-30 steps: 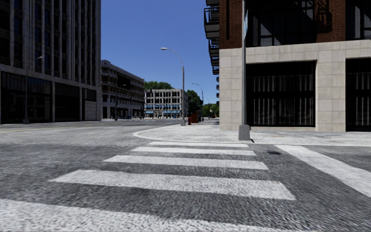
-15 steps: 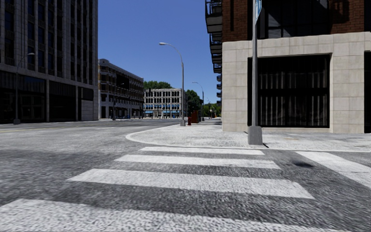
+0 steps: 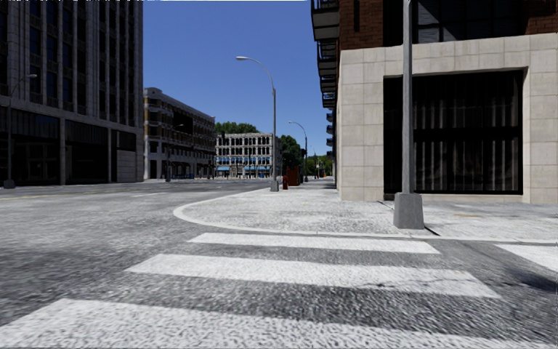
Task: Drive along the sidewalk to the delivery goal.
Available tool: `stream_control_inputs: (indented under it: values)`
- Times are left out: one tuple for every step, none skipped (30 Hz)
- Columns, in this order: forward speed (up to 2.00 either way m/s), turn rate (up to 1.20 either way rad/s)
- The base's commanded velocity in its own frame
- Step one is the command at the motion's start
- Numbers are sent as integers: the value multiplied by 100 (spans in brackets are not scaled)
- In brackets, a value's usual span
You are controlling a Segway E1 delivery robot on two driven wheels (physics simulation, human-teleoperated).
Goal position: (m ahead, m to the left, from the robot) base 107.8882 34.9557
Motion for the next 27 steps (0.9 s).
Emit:
stream_control_inputs:
  values:
    - [200,-20]
    - [200,-24]
    - [200,-26]
    - [200,-27]
    - [200,-27]
    - [200,-27]
    - [200,-27]
    - [200,-27]
    - [200,-27]
    - [200,-27]
    - [200,-27]
    - [200,-27]
    - [200,-27]
    - [200,-27]
    - [200,-27]
    - [200,-27]
    - [200,-27]
    - [200,-27]
    - [200,-27]
    - [200,-27]
    - [200,-27]
    - [200,-27]
    - [200,-27]
    - [200,-27]
    - [200,-27]
    - [200,-27]
    - [200,-27]
